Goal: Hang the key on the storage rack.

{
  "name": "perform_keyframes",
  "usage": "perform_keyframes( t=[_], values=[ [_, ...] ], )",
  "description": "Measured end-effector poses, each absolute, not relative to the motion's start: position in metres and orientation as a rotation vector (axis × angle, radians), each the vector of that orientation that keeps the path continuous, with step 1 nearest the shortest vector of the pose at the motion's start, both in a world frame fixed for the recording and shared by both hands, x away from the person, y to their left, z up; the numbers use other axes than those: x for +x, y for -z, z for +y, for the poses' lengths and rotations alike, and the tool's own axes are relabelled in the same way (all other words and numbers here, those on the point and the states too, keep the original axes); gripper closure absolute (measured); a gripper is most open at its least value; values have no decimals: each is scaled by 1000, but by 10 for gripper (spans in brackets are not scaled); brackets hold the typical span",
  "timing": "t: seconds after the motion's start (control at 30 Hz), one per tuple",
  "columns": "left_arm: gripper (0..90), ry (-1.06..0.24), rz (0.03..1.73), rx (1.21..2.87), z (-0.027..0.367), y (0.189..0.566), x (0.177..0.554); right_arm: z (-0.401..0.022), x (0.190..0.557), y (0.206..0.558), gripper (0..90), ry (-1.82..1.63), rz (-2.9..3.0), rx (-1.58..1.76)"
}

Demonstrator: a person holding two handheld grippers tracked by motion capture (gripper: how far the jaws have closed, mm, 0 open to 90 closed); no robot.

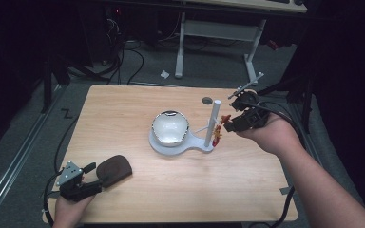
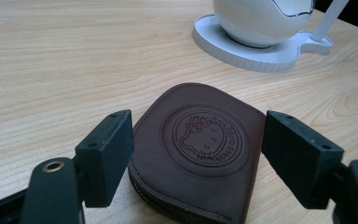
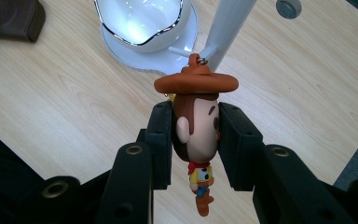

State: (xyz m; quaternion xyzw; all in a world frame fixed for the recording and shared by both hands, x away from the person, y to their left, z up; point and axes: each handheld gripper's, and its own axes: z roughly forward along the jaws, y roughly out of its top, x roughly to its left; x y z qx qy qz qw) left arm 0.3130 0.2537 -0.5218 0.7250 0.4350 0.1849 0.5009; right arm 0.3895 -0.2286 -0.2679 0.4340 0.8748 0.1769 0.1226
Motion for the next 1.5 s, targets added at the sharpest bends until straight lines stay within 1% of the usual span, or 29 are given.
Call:
perform_keyframes(
  t=[0.3,0.83,1.17,1.5],
  values=[
    [252,-446,1052,1751,254,522,313,-224,399,269,674,-510,2541,1266],
    [252,-447,1050,1753,253,522,313,-239,406,291,674,-521,2525,1335],
    [252,-446,1048,1758,252,522,313,-243,408,316,672,-527,2530,1361],
    [252,-446,1046,1758,253,522,313,-243,415,351,670,-530,2546,1399]
  ],
)
